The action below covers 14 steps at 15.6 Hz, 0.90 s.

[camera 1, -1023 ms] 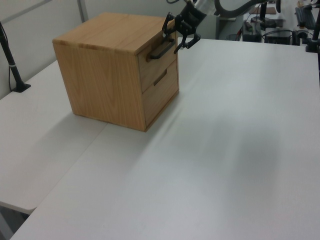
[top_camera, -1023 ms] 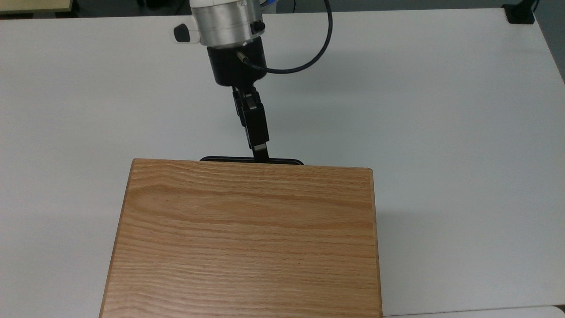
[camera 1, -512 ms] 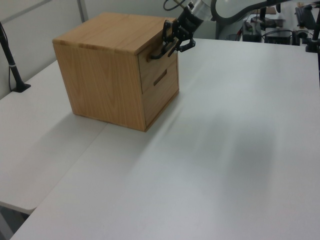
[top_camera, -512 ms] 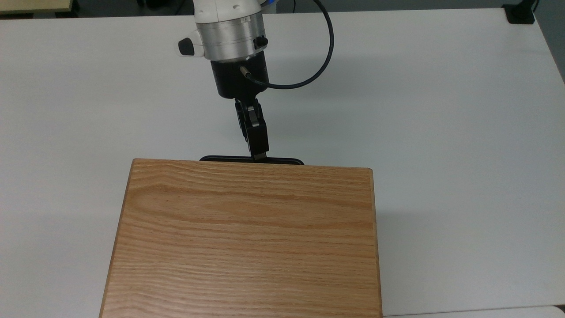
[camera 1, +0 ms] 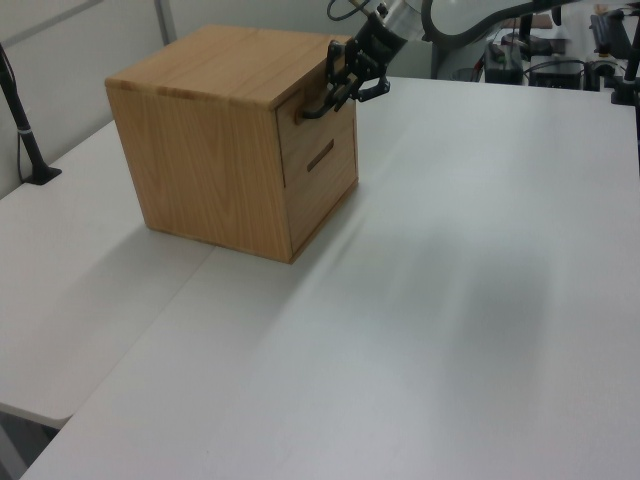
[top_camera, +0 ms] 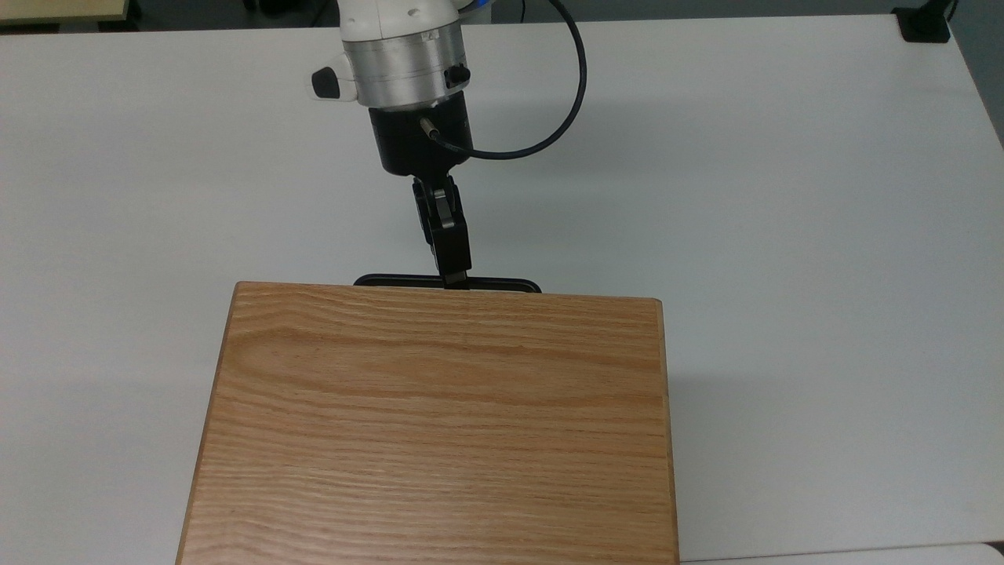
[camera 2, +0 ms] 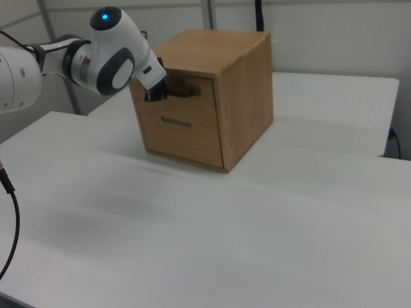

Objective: Open the drawer by sliding it
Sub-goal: 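Pull the upper drawer outward by its handle, away from the cabinet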

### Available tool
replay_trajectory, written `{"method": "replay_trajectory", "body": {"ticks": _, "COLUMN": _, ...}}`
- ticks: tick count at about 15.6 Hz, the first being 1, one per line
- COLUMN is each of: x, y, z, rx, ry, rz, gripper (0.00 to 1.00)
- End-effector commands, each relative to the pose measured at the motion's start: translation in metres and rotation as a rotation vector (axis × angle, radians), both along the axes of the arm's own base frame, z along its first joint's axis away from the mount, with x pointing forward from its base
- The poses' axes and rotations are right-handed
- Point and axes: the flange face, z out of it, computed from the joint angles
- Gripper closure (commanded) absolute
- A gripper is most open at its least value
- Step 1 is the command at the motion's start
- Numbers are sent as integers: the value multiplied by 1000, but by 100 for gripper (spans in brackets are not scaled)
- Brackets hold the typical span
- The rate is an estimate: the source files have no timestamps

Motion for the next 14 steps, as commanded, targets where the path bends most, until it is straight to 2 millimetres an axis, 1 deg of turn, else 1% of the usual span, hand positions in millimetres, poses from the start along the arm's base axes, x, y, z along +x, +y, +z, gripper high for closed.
{"method": "replay_trajectory", "body": {"ticks": 1, "x": -20, "y": -7, "z": -29, "rx": -6, "ry": 78, "rz": -15, "gripper": 79}}
{"method": "replay_trajectory", "body": {"ticks": 4, "x": -38, "y": -10, "z": -40, "rx": -10, "ry": 110, "rz": -8, "gripper": 79}}
{"method": "replay_trajectory", "body": {"ticks": 6, "x": -51, "y": -13, "z": -39, "rx": -17, "ry": 115, "rz": 11, "gripper": 79}}
{"method": "replay_trajectory", "body": {"ticks": 9, "x": -72, "y": -23, "z": -23, "rx": -17, "ry": 103, "rz": 14, "gripper": 79}}
{"method": "replay_trajectory", "body": {"ticks": 12, "x": -94, "y": -25, "z": -7, "rx": -17, "ry": 88, "rz": 30, "gripper": 78}}
{"method": "replay_trajectory", "body": {"ticks": 14, "x": -104, "y": -31, "z": 1, "rx": -13, "ry": 88, "rz": 25, "gripper": 78}}
